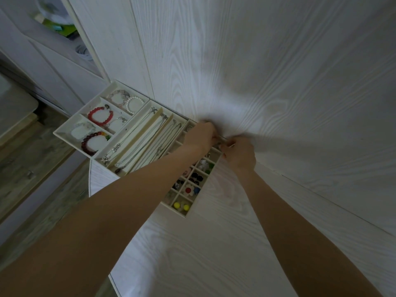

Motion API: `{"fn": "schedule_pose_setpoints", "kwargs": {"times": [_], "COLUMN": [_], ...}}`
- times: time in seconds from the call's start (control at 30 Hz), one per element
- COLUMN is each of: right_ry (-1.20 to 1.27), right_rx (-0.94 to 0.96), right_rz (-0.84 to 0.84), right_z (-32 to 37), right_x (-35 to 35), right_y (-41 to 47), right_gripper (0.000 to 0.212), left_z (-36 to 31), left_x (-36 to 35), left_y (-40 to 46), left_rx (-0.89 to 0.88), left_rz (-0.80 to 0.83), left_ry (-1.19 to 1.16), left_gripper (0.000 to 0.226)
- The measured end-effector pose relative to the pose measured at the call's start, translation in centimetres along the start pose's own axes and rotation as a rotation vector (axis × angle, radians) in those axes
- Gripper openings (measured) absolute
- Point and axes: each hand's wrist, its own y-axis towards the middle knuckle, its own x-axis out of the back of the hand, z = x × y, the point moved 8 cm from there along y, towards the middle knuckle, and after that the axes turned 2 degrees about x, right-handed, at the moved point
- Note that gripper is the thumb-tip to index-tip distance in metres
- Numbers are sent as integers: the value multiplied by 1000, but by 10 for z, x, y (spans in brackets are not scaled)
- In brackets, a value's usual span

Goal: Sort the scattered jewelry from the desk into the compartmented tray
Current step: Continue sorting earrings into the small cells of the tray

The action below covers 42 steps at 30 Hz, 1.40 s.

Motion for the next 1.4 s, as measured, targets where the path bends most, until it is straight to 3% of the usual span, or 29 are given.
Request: {"fn": "schedule_pose_setpoints", "kwargs": {"times": [0.23, 0.37, 0.47, 0.73, 0.93, 1.07, 1.4], "right_ry": [-259, -284, -263, -341, -559, -580, -751], "right_rx": [157, 220, 228, 253, 371, 416, 521], "right_rz": [-37, -34, -13, 15, -59, -97, 13], "right_z": [16, 17, 17, 20, 27, 24, 32], "right_x": [2, -1, -2, -4, 0, 11, 1], "right_y": [-8, -10, -9, -7, -5, -13, -16], "right_gripper": [23, 24, 23, 24, 21, 23, 29], "left_z": [2, 4, 7, 6, 4, -1, -7], "left_x": [1, 9, 16, -1, 1, 8, 7], "left_y": [-5, -18, -28, -35, -36, -37, -35], "left_rx": [-25, -121, -178, -252, -273, -321, -331], "left_rz": [-26, -75, -124, 1, 8, -29, -24], "left_ry": [-68, -136, -74, 307, 345, 317, 354], "left_gripper": [20, 22, 25, 33, 39, 44, 36]}}
